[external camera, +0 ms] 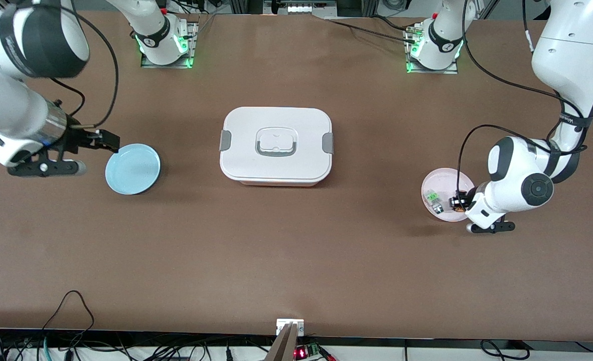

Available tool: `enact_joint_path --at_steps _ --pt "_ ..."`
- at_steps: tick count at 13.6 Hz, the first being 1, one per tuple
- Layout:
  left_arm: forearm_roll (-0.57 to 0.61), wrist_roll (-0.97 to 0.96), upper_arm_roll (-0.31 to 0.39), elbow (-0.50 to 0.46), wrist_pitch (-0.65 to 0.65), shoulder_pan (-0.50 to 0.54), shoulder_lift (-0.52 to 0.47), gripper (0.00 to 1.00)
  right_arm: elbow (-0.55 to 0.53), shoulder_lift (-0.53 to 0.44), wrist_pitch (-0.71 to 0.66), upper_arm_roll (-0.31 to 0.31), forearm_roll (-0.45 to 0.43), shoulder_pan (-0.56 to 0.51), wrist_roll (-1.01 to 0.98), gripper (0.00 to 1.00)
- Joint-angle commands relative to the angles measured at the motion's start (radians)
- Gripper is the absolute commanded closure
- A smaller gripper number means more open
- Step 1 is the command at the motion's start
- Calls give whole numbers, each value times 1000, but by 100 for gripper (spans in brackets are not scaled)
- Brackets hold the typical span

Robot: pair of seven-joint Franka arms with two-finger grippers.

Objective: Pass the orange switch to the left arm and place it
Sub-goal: 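Open the left gripper to release the switch and raise it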

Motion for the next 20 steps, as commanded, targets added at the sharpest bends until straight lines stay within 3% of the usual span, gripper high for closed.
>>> enact_joint_path --at_steps 1,7,13,16,20 --pt "24 19 -6 9 -9 7 -16 0 56 -42 -59 -10 26 10 43 0" --pt "24 19 -19 57 -124 5 -199 0 85 -102 -91 -19 64 10 39 0" --pt "5 38 -28 230 -458 4 -370 0 130 -99 -91 -16 64 10 39 0" --pt "-27 35 -88 336 -664 4 -413 0 130 -96 -91 -19 58 10 33 0" --pt "-117 32 -74 333 -713 -45 -519 0 128 -100 -106 -53 53 8 37 0"
